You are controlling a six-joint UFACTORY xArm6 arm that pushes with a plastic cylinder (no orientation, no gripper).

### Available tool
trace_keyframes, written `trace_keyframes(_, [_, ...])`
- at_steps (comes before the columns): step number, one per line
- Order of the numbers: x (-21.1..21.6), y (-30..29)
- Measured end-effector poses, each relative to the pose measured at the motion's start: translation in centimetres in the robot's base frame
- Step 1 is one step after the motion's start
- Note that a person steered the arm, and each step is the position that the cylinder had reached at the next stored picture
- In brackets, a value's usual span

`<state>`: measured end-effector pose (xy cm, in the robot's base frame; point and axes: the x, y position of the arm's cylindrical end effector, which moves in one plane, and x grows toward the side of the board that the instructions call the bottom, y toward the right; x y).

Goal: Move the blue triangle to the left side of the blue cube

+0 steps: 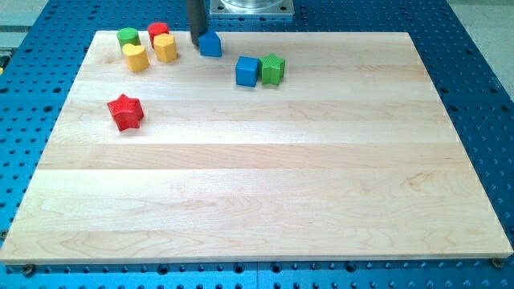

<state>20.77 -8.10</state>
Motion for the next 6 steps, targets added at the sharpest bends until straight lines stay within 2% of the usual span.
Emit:
trace_keyframes(1, [2.4, 2.4])
trace_keyframes(2, [5.6, 2.0])
trace_keyframes(4, [8.5, 2.0])
trace_keyframes(5, [8.6, 1.1])
trace_keyframes(6, [4.5, -4.5])
